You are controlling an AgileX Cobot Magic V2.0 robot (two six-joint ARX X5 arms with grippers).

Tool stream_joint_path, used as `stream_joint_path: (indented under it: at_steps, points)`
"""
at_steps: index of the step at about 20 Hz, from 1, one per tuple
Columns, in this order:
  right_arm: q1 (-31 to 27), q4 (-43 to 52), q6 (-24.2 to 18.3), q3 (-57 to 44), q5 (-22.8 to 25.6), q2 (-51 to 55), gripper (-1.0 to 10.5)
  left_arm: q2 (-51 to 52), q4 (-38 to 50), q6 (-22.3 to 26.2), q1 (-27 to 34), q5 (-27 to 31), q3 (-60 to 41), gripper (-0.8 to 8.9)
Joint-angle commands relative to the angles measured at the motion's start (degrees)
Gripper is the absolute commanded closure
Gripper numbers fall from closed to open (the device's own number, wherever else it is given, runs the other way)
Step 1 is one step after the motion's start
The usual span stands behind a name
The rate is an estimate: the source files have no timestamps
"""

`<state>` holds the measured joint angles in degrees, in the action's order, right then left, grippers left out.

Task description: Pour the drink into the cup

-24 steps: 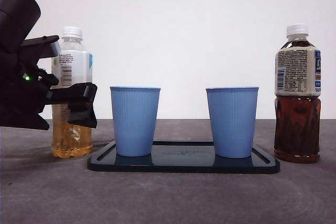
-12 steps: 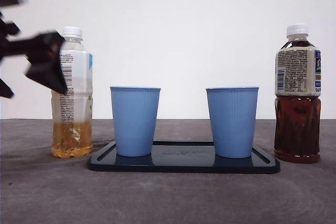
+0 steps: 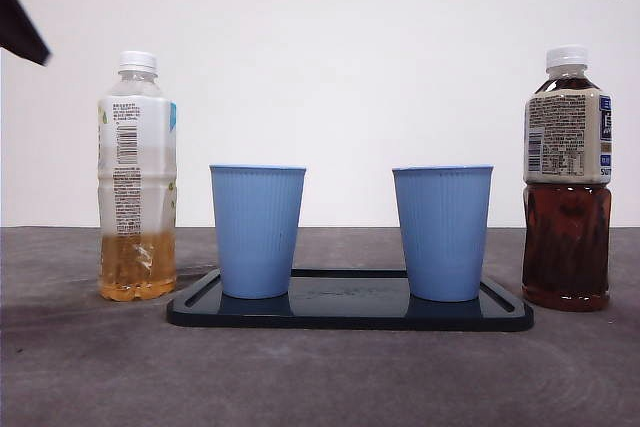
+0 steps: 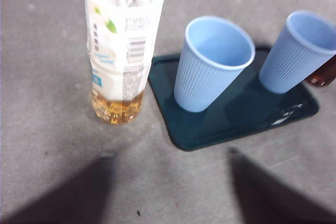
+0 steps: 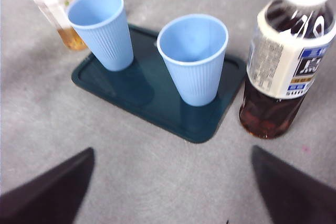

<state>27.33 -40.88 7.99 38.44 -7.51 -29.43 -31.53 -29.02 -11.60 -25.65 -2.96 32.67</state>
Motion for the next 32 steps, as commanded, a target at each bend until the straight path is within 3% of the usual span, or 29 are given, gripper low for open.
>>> stream_joint_path:
  at_steps: [1, 3, 22, 23, 27, 32]
  points:
    - [0.3, 0.5, 0.6, 0.2, 0.0, -1.8, 7.5, 1.4, -0.4, -0.7, -0.3, -0.1, 0.8, 7.55]
    - [0.3, 0.5, 0.5, 0.1, 0.0, -3.5, 9.4, 2.2, -0.8, -0.7, -0.3, -0.1, 0.8, 8.07]
    - [0.3, 2.2, 2.1, 0.2, 0.0, -6.3, 9.4, 2.4, -1.6, -0.7, -0.3, -0.1, 0.8, 8.07]
    - [0.3, 2.2, 2.1, 0.2, 0.0, -6.4, 9.4, 2.5, -1.6, 0.4, -0.3, 0.0, 0.8, 8.07]
    - [0.3, 2.2, 2.1, 0.2, 0.0, -6.4, 9.4, 7.0, 1.3, 17.6, 4.8, 0.0, -0.2, 8.07]
    - [0.3, 2.2, 2.1, 0.2, 0.0, -6.3, 9.4, 16.1, 12.9, 24.7, 16.6, 0.2, -7.0, 8.07]
